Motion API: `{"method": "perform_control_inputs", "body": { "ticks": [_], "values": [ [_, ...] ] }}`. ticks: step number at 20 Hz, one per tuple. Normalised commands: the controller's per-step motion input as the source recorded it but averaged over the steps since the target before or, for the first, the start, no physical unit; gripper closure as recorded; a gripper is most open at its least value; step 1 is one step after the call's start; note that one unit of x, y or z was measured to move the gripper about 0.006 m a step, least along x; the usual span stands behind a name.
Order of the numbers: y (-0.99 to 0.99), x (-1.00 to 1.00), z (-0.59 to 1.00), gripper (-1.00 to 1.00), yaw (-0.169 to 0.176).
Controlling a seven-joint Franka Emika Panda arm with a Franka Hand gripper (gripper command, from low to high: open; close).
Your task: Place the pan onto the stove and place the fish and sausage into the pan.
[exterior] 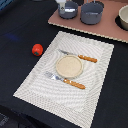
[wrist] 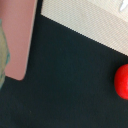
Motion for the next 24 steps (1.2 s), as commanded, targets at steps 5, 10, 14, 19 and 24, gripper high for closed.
{"method": "perform_control_inputs", "body": {
  "ticks": [5,10,14,19,24],
  "values": [
    [-0.58,-0.06,-0.21,-1.0,-0.132],
    [-0.58,-0.08,-0.29,-1.0,-0.147],
    [-0.52,-0.08,-0.31,-1.0,-0.163],
    [-0.38,-0.13,-0.16,-1.0,-0.203],
    [-0.32,-0.15,-0.16,-1.0,-0.199]
  ]
}}
